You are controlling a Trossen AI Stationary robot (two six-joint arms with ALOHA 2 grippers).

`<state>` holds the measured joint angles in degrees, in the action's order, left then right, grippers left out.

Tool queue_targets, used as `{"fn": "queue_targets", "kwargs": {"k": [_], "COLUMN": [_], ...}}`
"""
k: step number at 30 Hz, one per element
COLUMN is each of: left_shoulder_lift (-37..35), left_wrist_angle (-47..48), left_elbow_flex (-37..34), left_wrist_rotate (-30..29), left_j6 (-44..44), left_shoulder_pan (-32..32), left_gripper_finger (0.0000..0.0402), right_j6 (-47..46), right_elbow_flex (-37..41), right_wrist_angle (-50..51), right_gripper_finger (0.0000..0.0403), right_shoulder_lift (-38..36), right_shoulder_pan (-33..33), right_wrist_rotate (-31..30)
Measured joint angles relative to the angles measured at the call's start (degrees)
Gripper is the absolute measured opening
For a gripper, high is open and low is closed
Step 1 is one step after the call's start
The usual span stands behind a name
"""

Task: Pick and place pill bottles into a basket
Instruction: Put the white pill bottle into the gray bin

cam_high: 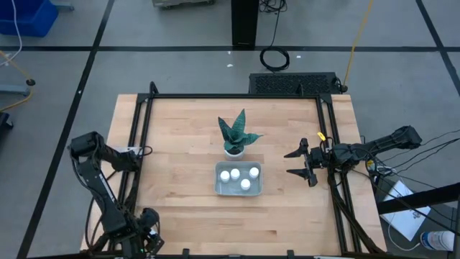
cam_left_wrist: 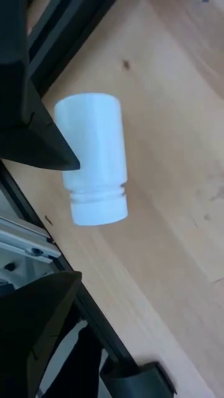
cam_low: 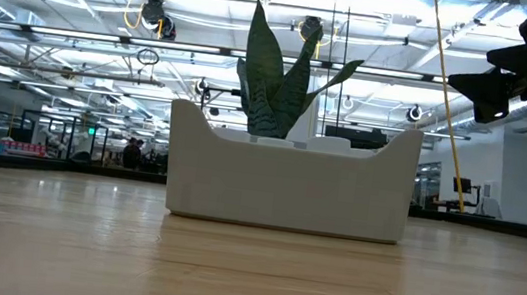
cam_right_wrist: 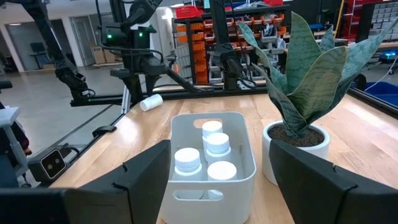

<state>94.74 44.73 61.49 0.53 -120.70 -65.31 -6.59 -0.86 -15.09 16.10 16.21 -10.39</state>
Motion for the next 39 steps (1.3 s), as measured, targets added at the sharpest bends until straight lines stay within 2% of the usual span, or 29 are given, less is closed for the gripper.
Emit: {"fn": "queue_targets", "kwargs": {"k": [11, 21, 26, 28, 35, 39], "left_shoulder_lift": [0.0, -6.2, -8.7, -8.6, -8.5, -8.5], "left_wrist_angle": [0.7, 2.1, 10.3, 12.4, 18.7, 15.9], "left_elbow_flex": [0.0, 0.9, 0.9, 0.9, 0.6, -3.1], "left_wrist_rotate": [-2.6, -5.4, 0.3, 0.2, -7.6, -5.8], "left_j6": [8.6, 31.5, 46.4, 50.7, 57.0, 60.0], "left_shoulder_pan": [1.3, 4.7, 2.7, 1.1, -0.8, -0.5], "left_gripper_finger": [0.0285, 0.0285, 0.0285, 0.0285, 0.0285, 0.0285], "right_j6": [0.0, 0.0, 0.0, 0.0, 0.0, 0.0], "right_elbow_flex": [0.0, 0.0, 0.0, 0.0, 0.0, 0.0], "right_wrist_angle": [0.0, 0.0, 0.0, 0.0, 0.0, 0.0], "right_gripper_finger": [0.0265, 0.0265, 0.0265, 0.0265, 0.0265, 0.0265], "right_shoulder_lift": [0.0, 0.0, 0.0, 0.0, 0.0, 0.0], "right_shoulder_pan": [0.0, 0.0, 0.0, 0.0, 0.0, 0.0], "right_wrist_rotate": [0.0, 0.0, 0.0, 0.0, 0.0, 0.0]}}
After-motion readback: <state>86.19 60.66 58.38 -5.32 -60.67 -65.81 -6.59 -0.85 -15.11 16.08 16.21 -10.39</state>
